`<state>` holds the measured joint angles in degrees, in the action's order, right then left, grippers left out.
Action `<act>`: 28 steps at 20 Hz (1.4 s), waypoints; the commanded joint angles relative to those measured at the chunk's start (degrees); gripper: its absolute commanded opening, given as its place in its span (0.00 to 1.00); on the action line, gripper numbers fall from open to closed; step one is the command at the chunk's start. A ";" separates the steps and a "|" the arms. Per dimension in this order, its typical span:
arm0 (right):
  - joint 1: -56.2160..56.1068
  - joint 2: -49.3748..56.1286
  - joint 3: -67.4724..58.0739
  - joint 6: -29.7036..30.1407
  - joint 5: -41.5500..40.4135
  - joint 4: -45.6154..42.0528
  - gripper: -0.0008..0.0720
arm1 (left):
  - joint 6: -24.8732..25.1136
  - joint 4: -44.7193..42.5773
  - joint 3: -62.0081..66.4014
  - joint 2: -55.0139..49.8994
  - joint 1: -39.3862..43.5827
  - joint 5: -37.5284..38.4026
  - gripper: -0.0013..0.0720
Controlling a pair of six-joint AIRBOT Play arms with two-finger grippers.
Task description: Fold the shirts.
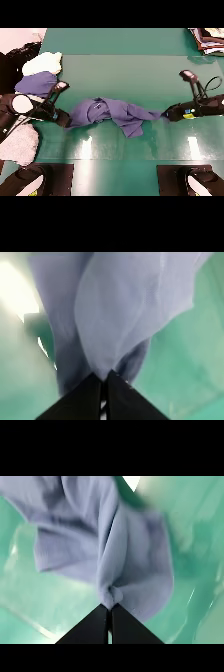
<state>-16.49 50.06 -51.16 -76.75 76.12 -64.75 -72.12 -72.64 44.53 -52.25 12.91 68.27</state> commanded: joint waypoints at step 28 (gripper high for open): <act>-0.55 0.02 6.84 -4.42 7.69 -14.58 0.03 | 0.13 19.98 6.47 -17.20 0.02 -18.27 0.05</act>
<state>-16.99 50.06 -44.29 -81.10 83.79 -79.09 -73.06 -54.50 48.93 -66.59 12.91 51.57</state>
